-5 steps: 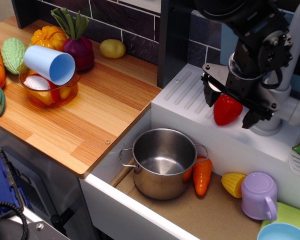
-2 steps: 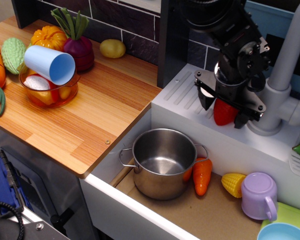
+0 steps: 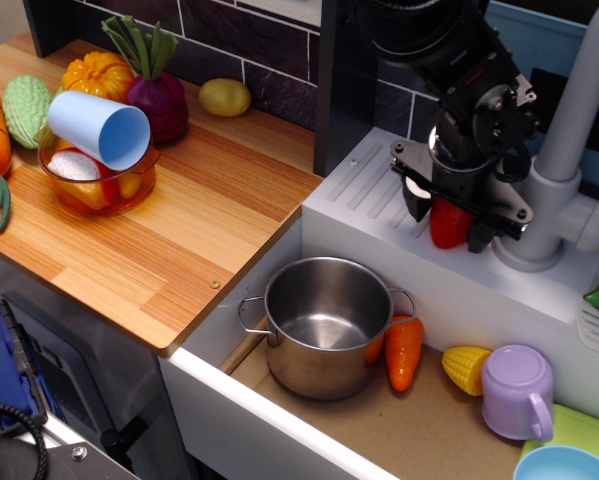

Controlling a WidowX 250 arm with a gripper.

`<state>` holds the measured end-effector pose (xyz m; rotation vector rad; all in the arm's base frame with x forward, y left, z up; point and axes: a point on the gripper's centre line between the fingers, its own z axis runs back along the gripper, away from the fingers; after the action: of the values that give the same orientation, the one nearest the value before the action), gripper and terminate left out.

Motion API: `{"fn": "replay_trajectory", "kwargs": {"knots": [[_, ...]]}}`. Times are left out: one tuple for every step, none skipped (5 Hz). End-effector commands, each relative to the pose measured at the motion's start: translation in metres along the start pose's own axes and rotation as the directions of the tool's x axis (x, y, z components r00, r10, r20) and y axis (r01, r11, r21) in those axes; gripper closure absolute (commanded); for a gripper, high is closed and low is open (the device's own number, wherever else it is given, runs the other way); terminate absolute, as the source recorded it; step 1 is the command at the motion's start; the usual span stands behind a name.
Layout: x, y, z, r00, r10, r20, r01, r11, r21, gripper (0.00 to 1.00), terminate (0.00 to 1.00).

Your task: Put strawberry in pot

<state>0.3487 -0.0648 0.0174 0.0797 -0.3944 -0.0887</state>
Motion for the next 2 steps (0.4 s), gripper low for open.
{"fn": "replay_trajectory", "kwargs": {"knots": [[-0.006,0.023,0.03,0.999,0.003,-0.035,-0.002,1.0,0.029,1.0,0.0],[-0.02,0.043,0.044,0.994,-0.007,-0.113,0.016,0.996,0.086,1.0,0.0]]}}
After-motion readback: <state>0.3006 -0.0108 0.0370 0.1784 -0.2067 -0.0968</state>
